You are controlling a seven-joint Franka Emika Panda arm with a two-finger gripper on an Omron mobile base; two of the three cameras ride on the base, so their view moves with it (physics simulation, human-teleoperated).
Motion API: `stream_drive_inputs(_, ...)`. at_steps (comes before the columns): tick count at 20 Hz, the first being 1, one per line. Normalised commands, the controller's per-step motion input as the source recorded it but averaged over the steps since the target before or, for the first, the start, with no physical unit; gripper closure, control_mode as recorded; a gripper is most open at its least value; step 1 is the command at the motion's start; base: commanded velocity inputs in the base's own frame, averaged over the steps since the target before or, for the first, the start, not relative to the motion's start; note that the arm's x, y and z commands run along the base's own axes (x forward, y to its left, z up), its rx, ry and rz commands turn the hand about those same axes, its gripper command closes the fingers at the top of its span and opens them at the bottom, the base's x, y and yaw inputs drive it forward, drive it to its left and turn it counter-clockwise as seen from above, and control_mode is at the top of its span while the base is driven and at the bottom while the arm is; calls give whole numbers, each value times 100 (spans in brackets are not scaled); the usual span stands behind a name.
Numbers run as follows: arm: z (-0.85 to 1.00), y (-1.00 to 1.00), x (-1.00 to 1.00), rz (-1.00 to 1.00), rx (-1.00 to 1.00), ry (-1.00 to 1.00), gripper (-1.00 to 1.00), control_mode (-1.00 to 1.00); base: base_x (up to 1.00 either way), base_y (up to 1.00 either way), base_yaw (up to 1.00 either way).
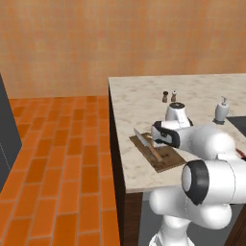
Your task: Pick up the knife from the drawer and place it on the cutting board. Then place the meat from the plate to the cutting board.
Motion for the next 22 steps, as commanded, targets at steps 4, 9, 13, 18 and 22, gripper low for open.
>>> stream_drive_inputs(4, 29, -100, -1, -49, 8, 7, -100, -100, 0, 0, 0)
stream_drive_inputs(9, 2, -100, -15, -48, 12, 5, -100, -100, 0, 0, 0)
stream_drive_inputs(13, 0, -100, -25, -42, 16, 2, -100, -100, 0, 0, 0)
stream_drive_inputs(18, 0, -100, -15, -30, 20, 0, -100, -100, 0, 0, 0)
stream_drive_inputs(22, -8, -83, -16, -14, 17, 1, -100, -100, 0, 0, 0)
